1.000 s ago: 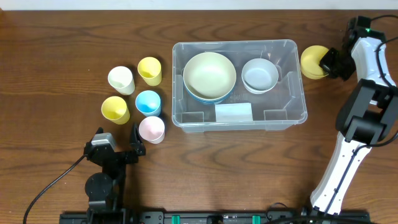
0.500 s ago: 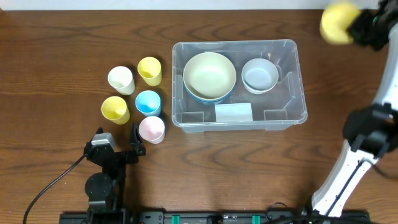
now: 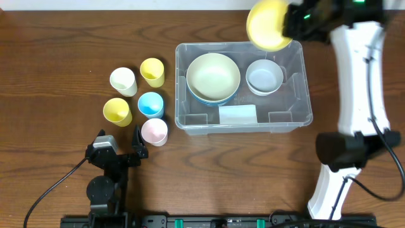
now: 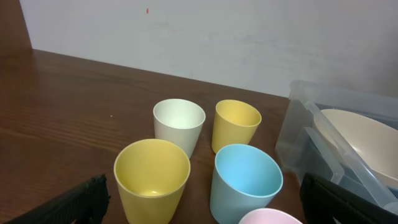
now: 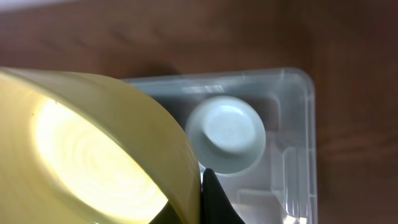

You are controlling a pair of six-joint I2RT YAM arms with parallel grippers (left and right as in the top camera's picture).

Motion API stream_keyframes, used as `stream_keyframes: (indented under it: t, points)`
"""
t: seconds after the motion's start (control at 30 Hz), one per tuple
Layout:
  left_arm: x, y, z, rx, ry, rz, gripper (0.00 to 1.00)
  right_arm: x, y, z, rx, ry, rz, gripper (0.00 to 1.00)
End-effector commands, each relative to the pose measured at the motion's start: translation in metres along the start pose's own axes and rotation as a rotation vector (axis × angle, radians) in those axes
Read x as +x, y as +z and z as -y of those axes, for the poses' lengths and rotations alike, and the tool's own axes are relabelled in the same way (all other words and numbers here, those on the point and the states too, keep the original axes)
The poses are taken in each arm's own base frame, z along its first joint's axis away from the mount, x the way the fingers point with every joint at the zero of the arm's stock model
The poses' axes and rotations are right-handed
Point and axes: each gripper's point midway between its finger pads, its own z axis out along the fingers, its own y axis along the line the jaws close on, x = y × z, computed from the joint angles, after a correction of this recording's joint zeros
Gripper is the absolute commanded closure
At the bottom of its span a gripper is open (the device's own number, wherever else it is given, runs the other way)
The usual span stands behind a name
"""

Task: Pack container
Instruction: 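Carry the yellow bowl and lower it onto the grey bowl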

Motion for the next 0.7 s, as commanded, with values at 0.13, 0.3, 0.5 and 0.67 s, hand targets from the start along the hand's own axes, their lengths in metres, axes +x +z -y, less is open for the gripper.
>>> stream_keyframes:
  t: [0.13, 0.3, 0.5, 0.67]
  points:
    - [0.015, 0.001, -0.008, -0.035, 0.008, -0.044, 0.02, 0.026, 0.060, 0.021, 0.097, 0.042, -0.120, 0.96]
    - [0.015, 0.001, -0.008, -0.036, 0.008, -0.043, 0.02, 0.045, 0.085, 0.032, 0.120, 0.053, -0.186, 0.94]
    - [0.015, 0.001, -0.008, -0.036, 0.008, -0.043, 0.02, 0.054, 0.104, 0.038, 0.127, 0.055, -0.206, 0.83]
    - [0.015, 0.001, -0.008, -0.036, 0.008, -0.043, 0.02, 0.055, 0.115, 0.043, 0.128, 0.061, -0.200, 0.78]
